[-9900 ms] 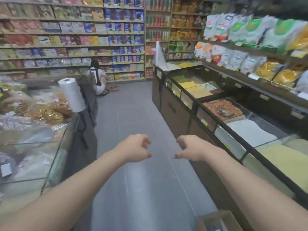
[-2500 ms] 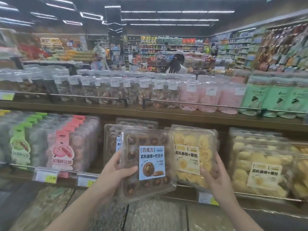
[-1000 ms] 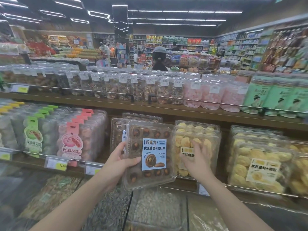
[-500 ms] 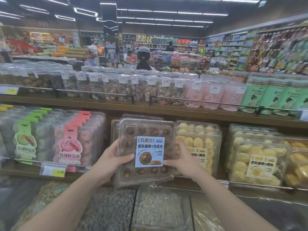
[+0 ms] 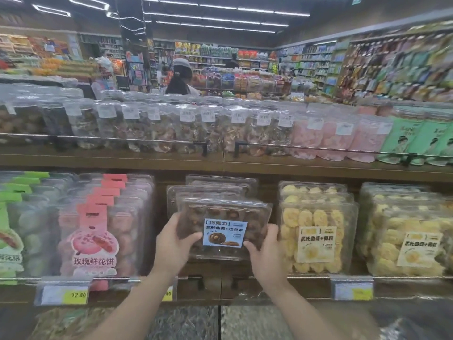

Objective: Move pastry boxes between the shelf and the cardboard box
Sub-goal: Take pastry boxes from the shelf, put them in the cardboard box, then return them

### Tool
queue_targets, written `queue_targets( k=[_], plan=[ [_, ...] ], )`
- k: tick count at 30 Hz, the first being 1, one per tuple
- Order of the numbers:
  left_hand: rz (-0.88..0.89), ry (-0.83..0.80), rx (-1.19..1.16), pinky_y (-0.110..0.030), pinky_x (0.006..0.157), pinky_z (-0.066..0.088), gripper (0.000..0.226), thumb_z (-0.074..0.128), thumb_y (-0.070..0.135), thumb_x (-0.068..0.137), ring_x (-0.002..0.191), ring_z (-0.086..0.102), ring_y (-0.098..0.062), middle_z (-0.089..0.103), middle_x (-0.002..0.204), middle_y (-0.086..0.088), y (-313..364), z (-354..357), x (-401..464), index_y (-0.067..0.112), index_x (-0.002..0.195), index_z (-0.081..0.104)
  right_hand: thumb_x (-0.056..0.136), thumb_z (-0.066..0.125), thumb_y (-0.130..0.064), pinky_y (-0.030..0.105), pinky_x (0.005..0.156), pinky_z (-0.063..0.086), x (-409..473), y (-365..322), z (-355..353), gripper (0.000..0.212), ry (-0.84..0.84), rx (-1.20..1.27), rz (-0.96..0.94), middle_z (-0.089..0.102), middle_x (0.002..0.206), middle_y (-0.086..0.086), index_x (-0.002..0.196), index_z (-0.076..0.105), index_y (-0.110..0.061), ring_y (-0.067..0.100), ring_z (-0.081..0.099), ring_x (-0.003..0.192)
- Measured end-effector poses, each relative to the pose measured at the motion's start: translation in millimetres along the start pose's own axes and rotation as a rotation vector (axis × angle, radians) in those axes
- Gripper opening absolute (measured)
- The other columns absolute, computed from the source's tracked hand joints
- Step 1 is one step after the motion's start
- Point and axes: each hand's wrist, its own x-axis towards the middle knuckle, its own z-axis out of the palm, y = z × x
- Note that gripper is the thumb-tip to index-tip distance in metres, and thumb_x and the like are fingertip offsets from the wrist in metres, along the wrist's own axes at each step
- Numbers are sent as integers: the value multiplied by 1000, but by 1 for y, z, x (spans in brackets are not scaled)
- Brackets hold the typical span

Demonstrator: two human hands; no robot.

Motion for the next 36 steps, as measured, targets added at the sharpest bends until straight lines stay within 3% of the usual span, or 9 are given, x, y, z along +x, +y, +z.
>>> queue_targets(
  k=[4, 7, 10, 15, 20, 24, 27, 32, 36],
  plan=[
    [6, 4, 104, -35, 107, 48, 68, 86, 20, 82, 121, 60, -17, 62, 129, 3, -19, 3, 15, 24, 142, 55, 94, 70, -15, 10, 58, 41, 9, 9, 15, 43, -48, -50, 43, 52, 93, -22, 112, 33, -25, 9, 60, 93],
    [-5, 21, 128, -43, 100, 55, 71, 87, 27, 80, 111, 65, -17, 63, 126, 5, -32, -1, 22, 35, 139, 50, 95, 69, -17, 19, 78, 49, 18, 9, 28, 45, -93, -52, 54, 62, 108, -12, 123, 35, -24, 16, 64, 105],
    [-54, 37, 148, -45, 93, 58, 78, 90, 32, 76, 102, 66, -18, 60, 123, 1, -37, -4, 29, 32, 138, 44, 96, 68, -16, 32, 93, 51, 25, 4, 33, 48, -137, -63, 93, 64, 126, 0, 132, 36, -18, 20, 63, 116],
    [-114, 28, 155, -50, 92, 58, 81, 90, 33, 75, 105, 65, -24, 61, 119, -3, -36, -1, 30, 25, 136, 38, 96, 67, -19, 35, 90, 52, 27, 2, 29, 48, -198, -100, 127, 65, 128, 5, 132, 34, -19, 24, 64, 114],
    [-62, -35, 223, -50, 101, 53, 92, 88, 32, 78, 123, 58, -27, 53, 139, -9, -23, -7, 21, 20, 149, 32, 97, 67, -17, 34, 85, 53, 26, -9, 16, 52, -235, -149, 129, 65, 129, 9, 138, 35, -15, 25, 64, 108],
    [14, -22, 412, -52, 98, 53, 89, 82, 42, 83, 128, 57, -29, 46, 148, -7, -1, -20, 10, 22, 153, 31, 96, 67, -28, 39, 98, 50, 20, -22, -5, 68, -227, -215, 90, 58, 138, 10, 150, 29, -15, 30, 57, 125],
    [60, 15, 626, -52, 92, 56, 79, 75, 49, 84, 125, 59, -31, 50, 142, -6, 19, -32, -1, 25, 148, 35, 94, 66, -38, 39, 93, 52, 12, -31, -27, 59, -290, -407, 45, 56, 136, 7, 144, 40, -19, 29, 57, 121],
    [-22, -253, 774, -42, 93, 56, 61, 70, 58, 73, 110, 65, -26, 66, 121, 0, 57, -41, -29, 28, 125, 60, 88, 63, -41, 36, 87, 52, -9, -35, -76, 46, -394, -695, 25, 63, 126, 4, 130, 58, -22, 28, 61, 115],
    [4, -493, 664, -35, 97, 53, 56, 80, 42, 80, 105, 65, -18, 65, 112, 7, 73, -34, -64, 29, 131, 60, 88, 62, -42, 36, 87, 53, -33, -31, -114, 45, -415, -739, -15, 65, 125, 2, 129, 60, -24, 27, 63, 113]
  ],
)
